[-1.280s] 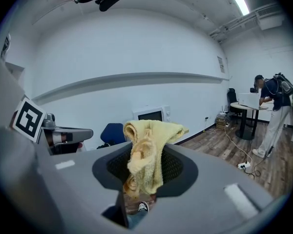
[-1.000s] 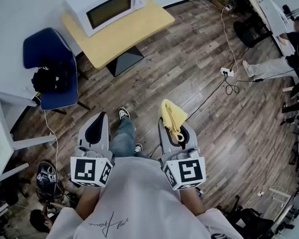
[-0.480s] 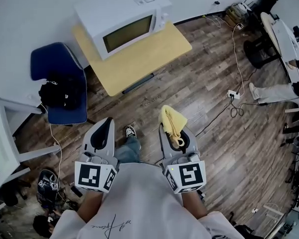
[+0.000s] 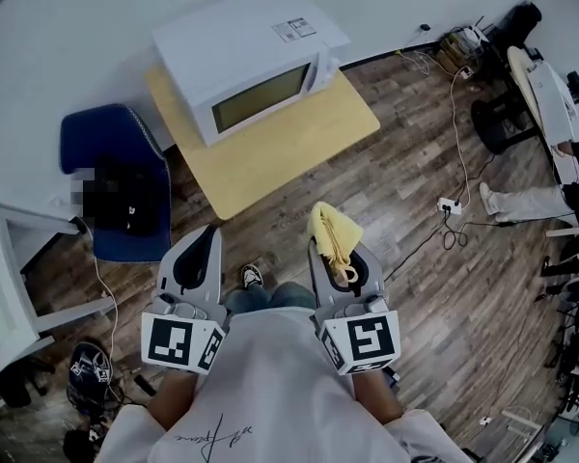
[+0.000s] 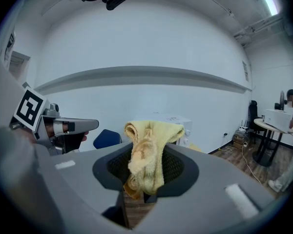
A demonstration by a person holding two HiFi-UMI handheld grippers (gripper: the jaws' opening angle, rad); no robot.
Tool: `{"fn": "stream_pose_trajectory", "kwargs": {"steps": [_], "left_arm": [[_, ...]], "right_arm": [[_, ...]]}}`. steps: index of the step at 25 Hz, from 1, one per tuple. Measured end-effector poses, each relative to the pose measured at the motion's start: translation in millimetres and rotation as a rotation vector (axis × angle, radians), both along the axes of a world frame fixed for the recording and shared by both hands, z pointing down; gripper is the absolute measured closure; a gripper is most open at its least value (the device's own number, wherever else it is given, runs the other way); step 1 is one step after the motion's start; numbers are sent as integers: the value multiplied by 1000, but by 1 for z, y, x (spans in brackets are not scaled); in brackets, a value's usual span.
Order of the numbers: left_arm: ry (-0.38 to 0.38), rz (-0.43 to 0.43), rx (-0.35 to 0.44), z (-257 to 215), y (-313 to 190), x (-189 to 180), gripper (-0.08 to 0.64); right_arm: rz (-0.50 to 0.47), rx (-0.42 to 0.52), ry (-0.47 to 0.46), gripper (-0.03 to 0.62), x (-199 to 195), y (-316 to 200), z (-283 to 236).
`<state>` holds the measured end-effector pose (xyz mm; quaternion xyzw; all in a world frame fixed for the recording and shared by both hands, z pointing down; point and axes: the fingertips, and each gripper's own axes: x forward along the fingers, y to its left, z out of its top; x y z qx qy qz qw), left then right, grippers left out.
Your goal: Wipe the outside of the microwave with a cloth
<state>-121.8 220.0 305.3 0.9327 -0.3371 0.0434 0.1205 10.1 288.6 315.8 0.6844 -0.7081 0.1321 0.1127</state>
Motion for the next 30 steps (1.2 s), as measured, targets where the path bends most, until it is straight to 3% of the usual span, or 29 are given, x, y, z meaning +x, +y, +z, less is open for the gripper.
{"fn": "stream_pose_trajectory", "kwargs": {"steps": [13, 30], "left_arm": [[2, -42, -21, 7, -38, 18, 565], [-80, -153, -7, 3, -167, 119, 566]], "right_arm": [[-29, 20, 7, 472, 35, -51, -1], [-107, -4, -10, 474, 159, -198, 10]]}}
